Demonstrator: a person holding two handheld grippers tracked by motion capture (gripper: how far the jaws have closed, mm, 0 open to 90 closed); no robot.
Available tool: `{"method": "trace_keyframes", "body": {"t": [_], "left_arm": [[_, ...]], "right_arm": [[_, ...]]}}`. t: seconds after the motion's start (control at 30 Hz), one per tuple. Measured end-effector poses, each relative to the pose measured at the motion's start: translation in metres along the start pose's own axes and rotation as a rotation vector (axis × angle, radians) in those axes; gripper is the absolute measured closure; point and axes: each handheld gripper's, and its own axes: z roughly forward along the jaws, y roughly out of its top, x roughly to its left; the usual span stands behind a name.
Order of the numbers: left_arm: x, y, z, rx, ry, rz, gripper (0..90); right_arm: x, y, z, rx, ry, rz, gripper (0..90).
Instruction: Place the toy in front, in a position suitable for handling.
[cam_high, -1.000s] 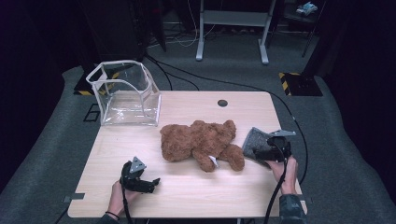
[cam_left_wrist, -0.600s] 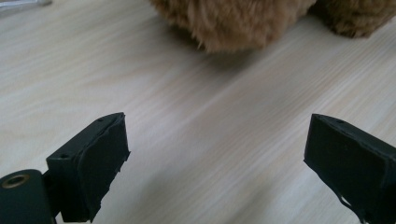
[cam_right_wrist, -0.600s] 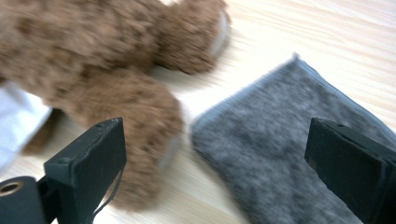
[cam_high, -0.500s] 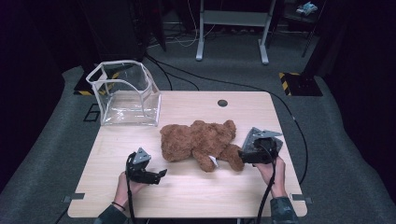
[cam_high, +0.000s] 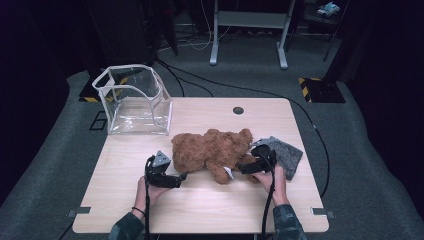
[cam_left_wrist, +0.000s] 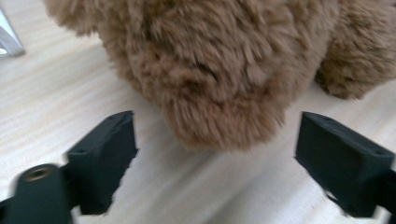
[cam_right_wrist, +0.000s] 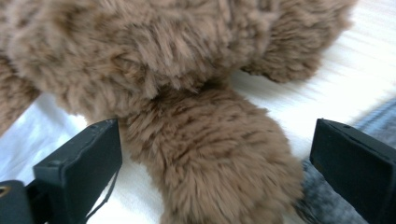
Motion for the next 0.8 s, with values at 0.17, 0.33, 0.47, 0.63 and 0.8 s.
{"method": "trace_keyframes", "body": {"t": [0.17,0.33,0.47,0.63,0.8], "left_arm": [[-0.001,0.002,0.007,-0.040,0.038,0.021,26.5],[-0.001,0.001,0.012,-0.067,0.005,0.063,43.5],[0.001,0.000,0.016,-0.085,-0.008,0.066,62.1],[0.000,0.003,0.016,-0.100,0.009,0.103,71.2],[0.004,0.006,0.015,-0.124,0.009,0.114,72.2]], "right_arm": [[0.002,-0.002,0.012,0.016,0.008,0.002,16.3],[0.003,-0.005,0.013,0.008,0.016,-0.005,31.3],[0.003,-0.008,0.013,0.013,0.021,-0.014,53.6],[0.010,-0.009,0.011,-0.013,-0.002,-0.037,67.0],[0.017,-0.008,0.002,-0.067,-0.040,-0.062,69.4]]}}
